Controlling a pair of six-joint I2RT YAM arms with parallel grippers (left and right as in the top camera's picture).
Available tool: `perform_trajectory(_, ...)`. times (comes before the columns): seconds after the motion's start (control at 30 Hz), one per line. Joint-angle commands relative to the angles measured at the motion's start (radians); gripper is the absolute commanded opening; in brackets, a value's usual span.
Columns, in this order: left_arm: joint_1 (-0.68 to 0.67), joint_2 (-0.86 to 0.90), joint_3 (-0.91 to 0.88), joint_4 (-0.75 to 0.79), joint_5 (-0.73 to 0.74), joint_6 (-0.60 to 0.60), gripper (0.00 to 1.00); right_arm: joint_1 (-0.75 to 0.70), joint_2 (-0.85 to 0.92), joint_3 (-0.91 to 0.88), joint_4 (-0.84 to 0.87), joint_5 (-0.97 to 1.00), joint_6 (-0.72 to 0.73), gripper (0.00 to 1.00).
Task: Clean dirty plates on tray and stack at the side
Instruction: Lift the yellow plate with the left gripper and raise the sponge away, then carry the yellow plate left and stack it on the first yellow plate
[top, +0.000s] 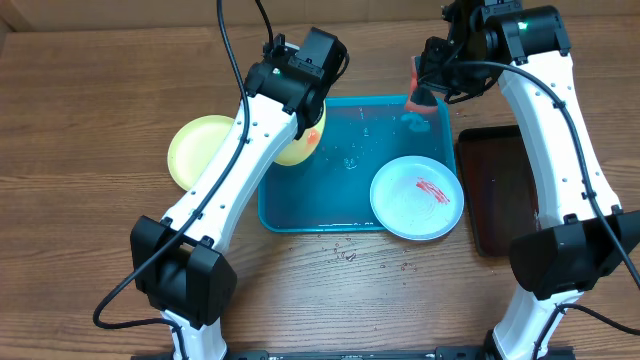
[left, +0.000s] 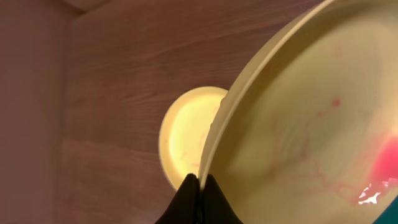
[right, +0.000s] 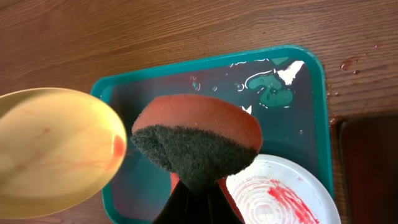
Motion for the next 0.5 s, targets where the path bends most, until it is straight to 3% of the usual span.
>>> perform_trajectory(0.0,-0.013,-0.03,0.01,-0.041,-0.144,-0.134,0.04,-0.003,-0.006,0.004,0.002,0.023,-0.007,0.04)
perform_trajectory(0.47,-0.121,-0.03,0.011,-0.073,-0.381,-0.183,0.04,-0.003,-0.006,0.004,-0.017,0.025,-0.007,0.04)
